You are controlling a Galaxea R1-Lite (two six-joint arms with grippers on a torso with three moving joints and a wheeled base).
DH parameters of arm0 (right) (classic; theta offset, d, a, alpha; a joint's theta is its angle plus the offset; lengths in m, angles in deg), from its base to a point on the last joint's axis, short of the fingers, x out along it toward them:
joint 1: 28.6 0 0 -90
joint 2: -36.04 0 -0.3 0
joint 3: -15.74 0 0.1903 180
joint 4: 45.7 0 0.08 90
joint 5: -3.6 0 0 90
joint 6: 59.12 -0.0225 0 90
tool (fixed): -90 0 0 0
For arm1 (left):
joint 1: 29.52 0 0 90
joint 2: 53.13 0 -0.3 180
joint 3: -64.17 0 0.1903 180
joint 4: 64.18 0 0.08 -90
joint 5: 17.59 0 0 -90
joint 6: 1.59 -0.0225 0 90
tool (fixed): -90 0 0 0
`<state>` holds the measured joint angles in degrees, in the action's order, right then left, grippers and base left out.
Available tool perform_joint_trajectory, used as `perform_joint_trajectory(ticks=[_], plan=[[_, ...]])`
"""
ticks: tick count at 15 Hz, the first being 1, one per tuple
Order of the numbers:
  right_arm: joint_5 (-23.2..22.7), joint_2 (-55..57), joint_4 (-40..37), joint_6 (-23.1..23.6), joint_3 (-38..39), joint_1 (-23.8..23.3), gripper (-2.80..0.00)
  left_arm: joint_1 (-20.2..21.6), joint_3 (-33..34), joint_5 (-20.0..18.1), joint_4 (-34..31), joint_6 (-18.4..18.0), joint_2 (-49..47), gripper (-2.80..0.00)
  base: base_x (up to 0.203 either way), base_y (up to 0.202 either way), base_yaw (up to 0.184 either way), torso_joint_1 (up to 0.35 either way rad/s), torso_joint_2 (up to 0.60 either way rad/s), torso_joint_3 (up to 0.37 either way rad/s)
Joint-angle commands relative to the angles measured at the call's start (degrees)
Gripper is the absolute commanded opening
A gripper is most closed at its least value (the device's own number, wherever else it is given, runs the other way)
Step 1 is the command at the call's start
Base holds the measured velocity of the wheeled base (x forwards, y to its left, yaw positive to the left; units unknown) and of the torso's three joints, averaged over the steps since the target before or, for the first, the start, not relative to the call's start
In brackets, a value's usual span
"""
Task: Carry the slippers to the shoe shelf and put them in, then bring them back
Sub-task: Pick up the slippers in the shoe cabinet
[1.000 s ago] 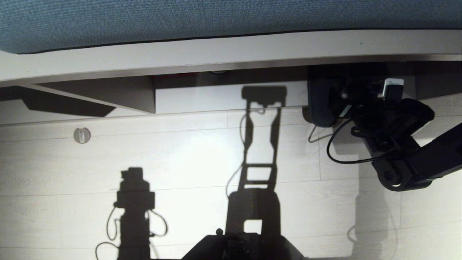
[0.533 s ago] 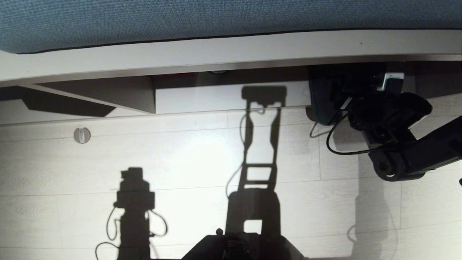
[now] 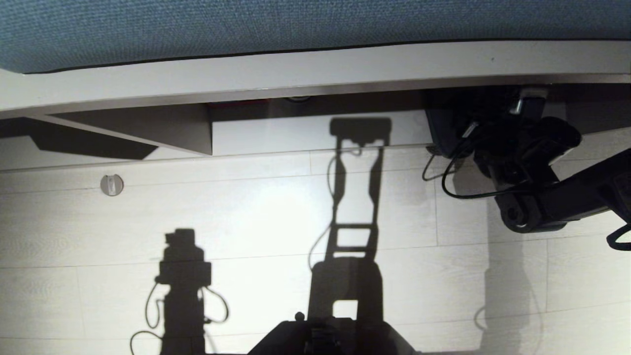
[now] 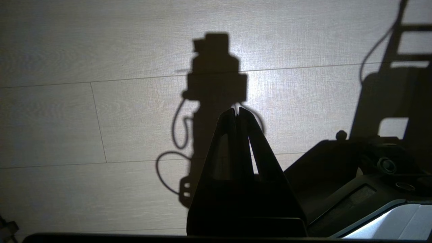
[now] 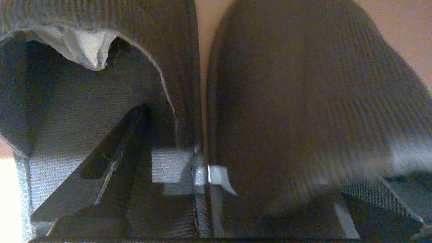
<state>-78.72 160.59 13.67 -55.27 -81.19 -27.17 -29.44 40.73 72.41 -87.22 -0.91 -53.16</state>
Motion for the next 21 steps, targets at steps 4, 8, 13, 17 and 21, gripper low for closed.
perform_joint_trajectory(ticks=[4, 8, 13, 17, 21], plan=[[0.2, 3.0, -1.2, 0.4, -6.0, 0.3, 0.0, 0.0, 0.0, 0.0, 0.0, 0.1, 0.0, -2.8, 0.0, 0.0, 0.0, 0.0, 0.0, 0.0], [0.1, 3.8, -1.6, 0.7, -6.8, 0.3, 0.0, 0.0, 0.0, 0.0, 0.0, 0.1, 0.0, -2.8, 0.0, 0.0, 0.0, 0.0, 0.0, 0.0], [0.4, 2.4, -3.9, 0.6, -8.2, 0.2, 0.0, 0.0, 0.0, 0.0, 0.0, 0.1, -0.1, -2.8, 0.0, 0.0, 0.0, 0.0, 0.0, 0.0], [0.7, 1.4, -4.4, 0.4, -8.8, 0.2, 0.0, 0.0, 0.0, 0.0, 0.0, 0.1, -0.1, -2.8, 0.0, 0.0, 0.0, 0.0, 0.0, 0.0], [0.8, -0.1, -6.0, -0.6, -9.1, 0.1, 0.0, 0.0, 0.0, 0.0, 0.0, 0.1, 0.0, -2.8, 0.0, 0.0, 0.0, 0.0, 0.0, 0.0]])
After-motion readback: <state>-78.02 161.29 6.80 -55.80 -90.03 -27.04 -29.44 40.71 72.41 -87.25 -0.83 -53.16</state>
